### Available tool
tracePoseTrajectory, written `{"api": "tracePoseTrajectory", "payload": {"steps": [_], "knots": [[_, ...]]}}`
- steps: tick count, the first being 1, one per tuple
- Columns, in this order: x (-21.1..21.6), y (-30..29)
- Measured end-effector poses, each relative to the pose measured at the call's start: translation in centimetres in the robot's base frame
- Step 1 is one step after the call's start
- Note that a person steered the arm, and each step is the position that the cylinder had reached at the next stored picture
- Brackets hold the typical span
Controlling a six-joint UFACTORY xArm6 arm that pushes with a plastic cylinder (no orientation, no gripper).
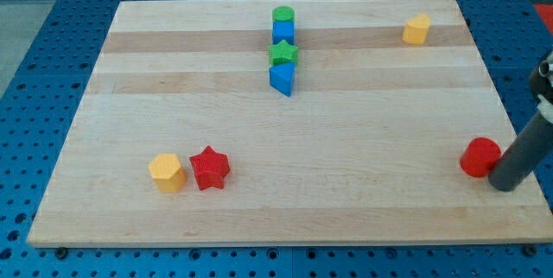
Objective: Move the red circle to the left of the red star
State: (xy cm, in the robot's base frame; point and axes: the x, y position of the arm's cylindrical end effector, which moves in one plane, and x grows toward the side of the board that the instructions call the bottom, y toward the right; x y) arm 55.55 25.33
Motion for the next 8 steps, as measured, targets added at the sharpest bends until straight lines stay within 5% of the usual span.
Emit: {"api": "tracePoseTrajectory", "payload": {"steps": [3,5,8], "knots": [[-0.3,0.2],[-5.1,0.8],[-0.8,-4.4]]}}
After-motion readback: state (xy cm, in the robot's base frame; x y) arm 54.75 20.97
